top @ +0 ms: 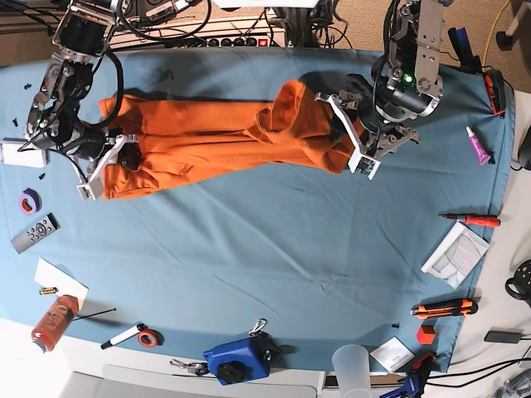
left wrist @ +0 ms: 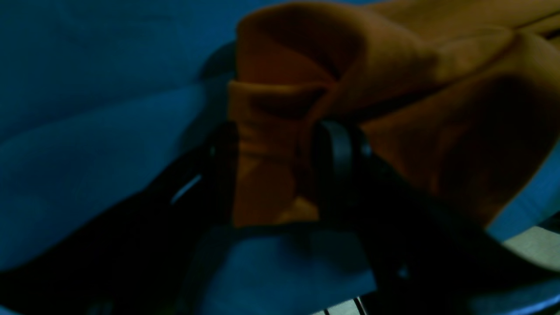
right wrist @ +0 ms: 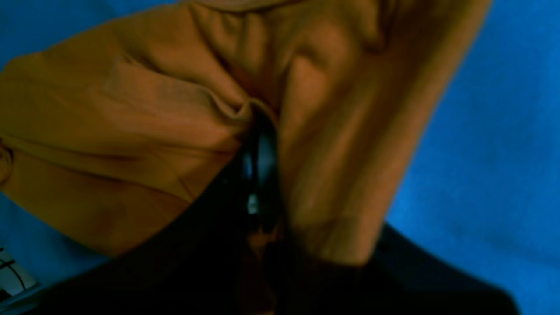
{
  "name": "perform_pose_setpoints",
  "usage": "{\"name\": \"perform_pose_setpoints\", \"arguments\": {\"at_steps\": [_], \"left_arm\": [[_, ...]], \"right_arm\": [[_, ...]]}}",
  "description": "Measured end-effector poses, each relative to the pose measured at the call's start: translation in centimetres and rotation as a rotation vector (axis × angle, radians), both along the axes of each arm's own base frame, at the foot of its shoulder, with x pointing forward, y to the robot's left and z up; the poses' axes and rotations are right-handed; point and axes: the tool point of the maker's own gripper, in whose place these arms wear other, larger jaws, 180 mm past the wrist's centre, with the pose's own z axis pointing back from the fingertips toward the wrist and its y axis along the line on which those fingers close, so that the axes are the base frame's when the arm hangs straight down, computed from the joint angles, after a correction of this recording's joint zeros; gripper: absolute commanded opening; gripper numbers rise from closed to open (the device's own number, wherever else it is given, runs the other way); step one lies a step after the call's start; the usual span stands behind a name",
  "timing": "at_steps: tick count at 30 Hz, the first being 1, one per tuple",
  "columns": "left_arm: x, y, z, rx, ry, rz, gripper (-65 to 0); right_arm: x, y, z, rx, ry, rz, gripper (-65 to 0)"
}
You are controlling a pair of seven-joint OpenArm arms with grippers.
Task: Layout the t-shirt on the table in an organized manner, then fold the t-shirt properly
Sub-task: 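Grasp the other strip end with the right gripper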
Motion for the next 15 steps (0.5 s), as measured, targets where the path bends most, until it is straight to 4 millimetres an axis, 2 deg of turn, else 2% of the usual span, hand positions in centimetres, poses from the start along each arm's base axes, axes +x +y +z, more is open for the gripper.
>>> {"name": "perform_pose_setpoints", "arguments": {"at_steps": [4,7,8,13,15], "left_arm": [[0.0,0.0,0.0,0.0,0.0,0.0,-36.7],[0.0,0.0,0.0,0.0,0.0,0.0,-36.7],[0.0,0.0,0.0,0.0,0.0,0.0,-36.7],[0.0,0.0,0.0,0.0,0.0,0.0,-36.7],[0.0,0.0,0.0,0.0,0.0,0.0,-36.7]], "right_arm": [[-0.8,0.6,-0.3,0.025,0.044,0.02,-63.5],[-0.8,0.8,-0.2,0.037,0.045,0.024,-46.1],[-0.8,0.8,-0.2,0.039,0.044,0.024,-42.4],[-0.6,1.1,0.2,0.065,0.031,0.023,-40.9],[-0.3,1.5,1.1,0.126,0.001,0.024,-40.9]]}}
